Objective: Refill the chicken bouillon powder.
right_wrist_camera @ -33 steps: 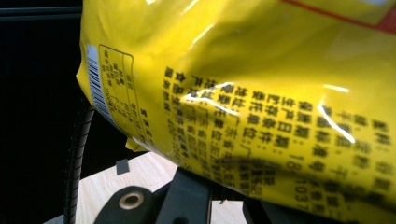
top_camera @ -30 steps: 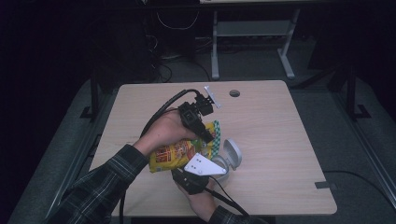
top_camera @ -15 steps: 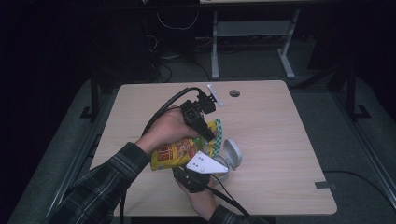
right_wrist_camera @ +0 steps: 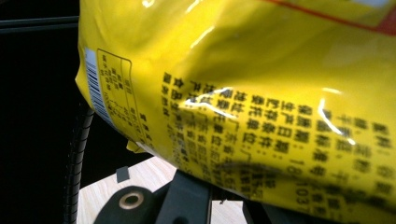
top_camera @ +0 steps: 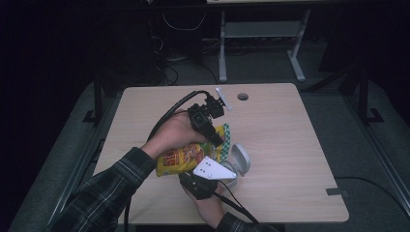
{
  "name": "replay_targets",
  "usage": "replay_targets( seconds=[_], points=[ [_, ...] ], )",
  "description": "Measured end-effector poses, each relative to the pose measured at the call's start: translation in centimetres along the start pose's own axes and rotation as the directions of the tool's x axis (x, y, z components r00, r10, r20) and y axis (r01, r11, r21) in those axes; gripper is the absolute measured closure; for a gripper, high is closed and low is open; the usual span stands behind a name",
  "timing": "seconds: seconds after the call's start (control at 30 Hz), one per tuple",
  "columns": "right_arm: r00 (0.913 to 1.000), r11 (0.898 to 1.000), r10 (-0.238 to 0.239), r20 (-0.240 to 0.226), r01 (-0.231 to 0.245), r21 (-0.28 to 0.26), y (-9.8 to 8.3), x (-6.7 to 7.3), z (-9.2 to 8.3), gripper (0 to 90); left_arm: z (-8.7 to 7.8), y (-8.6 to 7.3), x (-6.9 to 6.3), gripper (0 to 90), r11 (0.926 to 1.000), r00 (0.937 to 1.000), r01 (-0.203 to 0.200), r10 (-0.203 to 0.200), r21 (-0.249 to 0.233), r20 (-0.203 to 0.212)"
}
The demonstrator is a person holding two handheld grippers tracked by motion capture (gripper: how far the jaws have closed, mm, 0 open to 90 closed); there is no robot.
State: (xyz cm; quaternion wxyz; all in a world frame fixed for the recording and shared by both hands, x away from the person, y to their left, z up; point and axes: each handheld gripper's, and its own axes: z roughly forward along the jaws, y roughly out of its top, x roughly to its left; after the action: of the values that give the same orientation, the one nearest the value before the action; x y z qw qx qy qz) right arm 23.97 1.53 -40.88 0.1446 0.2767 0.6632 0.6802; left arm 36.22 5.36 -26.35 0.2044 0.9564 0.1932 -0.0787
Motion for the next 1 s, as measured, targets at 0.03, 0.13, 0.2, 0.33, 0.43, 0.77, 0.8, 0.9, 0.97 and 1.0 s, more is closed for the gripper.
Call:
replay_targets(
  seconds=[0.03,0.13,0.2,0.33,0.43,0.77,0.8,0.9,0.97,1.0],
  points=[
    [1.0000,1.000,-0.001,0.000,0.001,0.000,0.00,-0.01,0.00,89.8,0.01,0.00,0.00,90.0,1.0000,1.0000,0.001,-0.001,-0.002,0.000],
    [1.0000,1.000,0.000,0.000,0.000,0.000,0.00,0.00,0.01,89.8,0.00,-0.02,-0.03,90.0,1.0000,1.0000,0.002,-0.002,0.000,0.001],
    [1.0000,1.000,-0.001,0.000,0.001,-0.001,0.00,0.01,0.01,89.8,-0.02,-0.02,-0.05,90.0,1.0000,1.0000,0.001,-0.001,0.000,-0.001],
    [1.0000,1.000,0.000,-0.001,0.000,-0.002,0.01,0.02,0.01,89.8,0.01,-0.01,-0.06,90.0,1.0000,1.0000,0.002,-0.002,0.002,-0.001],
    [1.0000,1.000,0.001,-0.002,-0.001,-0.002,0.00,0.01,0.03,89.8,0.04,0.02,-0.06,90.0,1.0000,1.0000,0.000,0.000,0.005,-0.002],
    [1.0000,1.000,0.004,-0.003,-0.004,-0.002,0.00,0.03,0.03,89.8,0.06,0.04,-0.07,90.0,0.9999,1.0000,-0.002,0.002,0.013,-0.003],
    [1.0000,1.000,0.003,-0.003,-0.003,-0.002,-0.01,0.03,0.04,89.8,0.06,0.04,-0.07,90.0,0.9999,1.0000,-0.002,0.002,0.013,-0.003],
    [1.0000,1.000,0.002,-0.004,-0.002,-0.001,-0.01,0.02,0.03,89.8,0.08,0.05,-0.11,90.0,0.9999,1.0000,-0.002,0.003,0.013,-0.003],
    [1.0000,1.000,0.001,-0.003,-0.001,-0.001,0.00,0.01,0.02,89.8,0.07,0.06,-0.12,90.0,0.9999,1.0000,-0.001,0.001,0.011,-0.003],
    [1.0000,1.000,0.001,-0.003,-0.001,-0.001,0.00,0.01,0.01,89.8,0.07,0.05,-0.11,90.0,0.9999,1.0000,-0.002,0.002,0.012,-0.003]
  ],
)
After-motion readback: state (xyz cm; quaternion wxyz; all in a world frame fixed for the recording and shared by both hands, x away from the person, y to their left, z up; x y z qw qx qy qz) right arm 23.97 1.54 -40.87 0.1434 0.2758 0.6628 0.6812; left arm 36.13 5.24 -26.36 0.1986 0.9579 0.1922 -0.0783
